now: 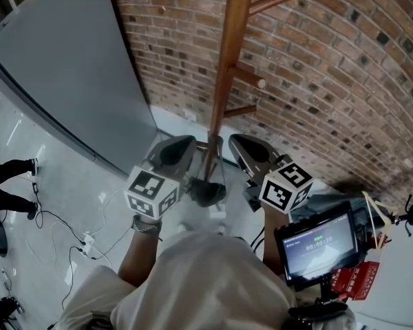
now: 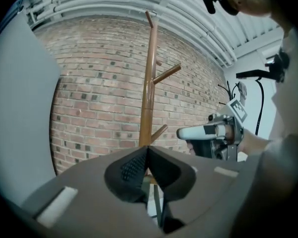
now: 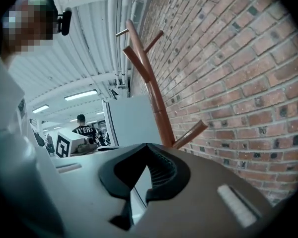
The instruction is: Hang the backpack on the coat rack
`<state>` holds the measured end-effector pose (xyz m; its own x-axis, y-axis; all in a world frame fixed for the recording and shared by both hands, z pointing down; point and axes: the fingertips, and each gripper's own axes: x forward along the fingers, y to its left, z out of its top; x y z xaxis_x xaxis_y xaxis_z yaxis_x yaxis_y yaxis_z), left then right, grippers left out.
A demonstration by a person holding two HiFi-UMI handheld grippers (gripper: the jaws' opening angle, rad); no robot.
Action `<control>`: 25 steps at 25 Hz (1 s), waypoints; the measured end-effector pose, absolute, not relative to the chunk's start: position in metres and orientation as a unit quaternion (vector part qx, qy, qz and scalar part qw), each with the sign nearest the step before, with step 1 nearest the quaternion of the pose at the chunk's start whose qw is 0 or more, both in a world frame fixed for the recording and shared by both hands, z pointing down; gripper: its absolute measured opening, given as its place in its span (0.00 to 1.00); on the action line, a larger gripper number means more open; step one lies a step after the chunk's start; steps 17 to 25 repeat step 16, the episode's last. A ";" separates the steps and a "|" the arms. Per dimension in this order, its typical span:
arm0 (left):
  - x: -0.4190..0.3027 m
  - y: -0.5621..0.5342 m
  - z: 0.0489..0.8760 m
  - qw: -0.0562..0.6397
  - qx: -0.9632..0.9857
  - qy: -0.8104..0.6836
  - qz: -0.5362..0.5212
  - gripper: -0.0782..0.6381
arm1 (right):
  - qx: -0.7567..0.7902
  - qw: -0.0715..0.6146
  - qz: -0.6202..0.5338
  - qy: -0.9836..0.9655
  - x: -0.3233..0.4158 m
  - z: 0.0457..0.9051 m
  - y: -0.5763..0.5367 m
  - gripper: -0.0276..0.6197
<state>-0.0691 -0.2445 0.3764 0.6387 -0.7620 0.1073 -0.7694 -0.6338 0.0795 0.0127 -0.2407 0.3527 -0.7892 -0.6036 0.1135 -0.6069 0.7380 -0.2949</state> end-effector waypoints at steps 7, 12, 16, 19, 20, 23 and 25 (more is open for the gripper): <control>-0.072 -0.239 0.349 0.012 0.901 -0.433 0.039 0.11 | 0.313 -0.022 0.139 -0.939 0.010 0.324 -0.233 0.04; -0.069 -0.235 0.336 0.010 0.906 -0.423 0.026 0.11 | 0.313 -0.027 0.128 -0.941 0.011 0.314 -0.230 0.04; -0.068 -0.234 0.337 0.010 0.907 -0.421 0.031 0.11 | 0.318 -0.028 0.132 -0.938 0.014 0.317 -0.231 0.04; -0.068 -0.234 0.337 0.010 0.907 -0.421 0.031 0.11 | 0.318 -0.028 0.132 -0.938 0.014 0.317 -0.231 0.04; -0.068 -0.234 0.337 0.010 0.907 -0.421 0.031 0.11 | 0.318 -0.028 0.132 -0.938 0.014 0.317 -0.231 0.04; -0.068 -0.234 0.337 0.010 0.907 -0.421 0.031 0.11 | 0.318 -0.028 0.132 -0.938 0.014 0.317 -0.231 0.04; -0.068 -0.234 0.337 0.010 0.907 -0.421 0.031 0.11 | 0.318 -0.028 0.132 -0.938 0.014 0.317 -0.231 0.04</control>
